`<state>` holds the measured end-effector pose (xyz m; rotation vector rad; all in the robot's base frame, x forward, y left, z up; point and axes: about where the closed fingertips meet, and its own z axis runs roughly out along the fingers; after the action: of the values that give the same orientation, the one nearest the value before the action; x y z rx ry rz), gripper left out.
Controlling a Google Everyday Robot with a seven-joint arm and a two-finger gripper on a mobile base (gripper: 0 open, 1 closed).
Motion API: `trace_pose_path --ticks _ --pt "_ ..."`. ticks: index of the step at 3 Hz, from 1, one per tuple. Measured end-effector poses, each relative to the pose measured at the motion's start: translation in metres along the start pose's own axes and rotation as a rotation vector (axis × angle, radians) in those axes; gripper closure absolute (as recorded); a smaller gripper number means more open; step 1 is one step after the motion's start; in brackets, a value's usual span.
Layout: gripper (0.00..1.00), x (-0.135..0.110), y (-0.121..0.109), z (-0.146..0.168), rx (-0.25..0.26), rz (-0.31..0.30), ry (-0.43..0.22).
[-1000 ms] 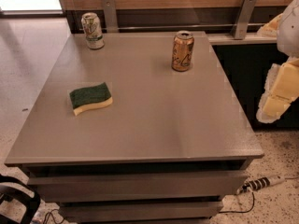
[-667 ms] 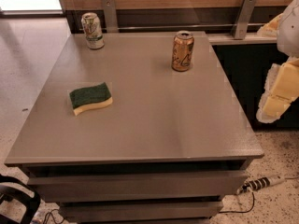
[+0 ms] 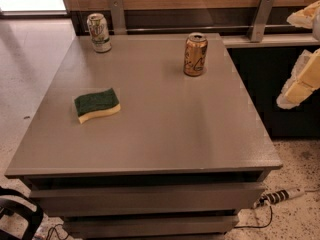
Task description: Move orange can near sponge
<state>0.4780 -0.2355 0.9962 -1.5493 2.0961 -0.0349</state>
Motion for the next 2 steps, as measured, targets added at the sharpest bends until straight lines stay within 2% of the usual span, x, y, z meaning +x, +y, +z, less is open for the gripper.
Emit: trace_pose_path --ticks 1,2 --pt "0.00 0.002 -0.031 0.013 0.087 0.041 -0.162" --pt "0.00 -0.001 -0.052 0.033 0.154 0.073 -0.331"
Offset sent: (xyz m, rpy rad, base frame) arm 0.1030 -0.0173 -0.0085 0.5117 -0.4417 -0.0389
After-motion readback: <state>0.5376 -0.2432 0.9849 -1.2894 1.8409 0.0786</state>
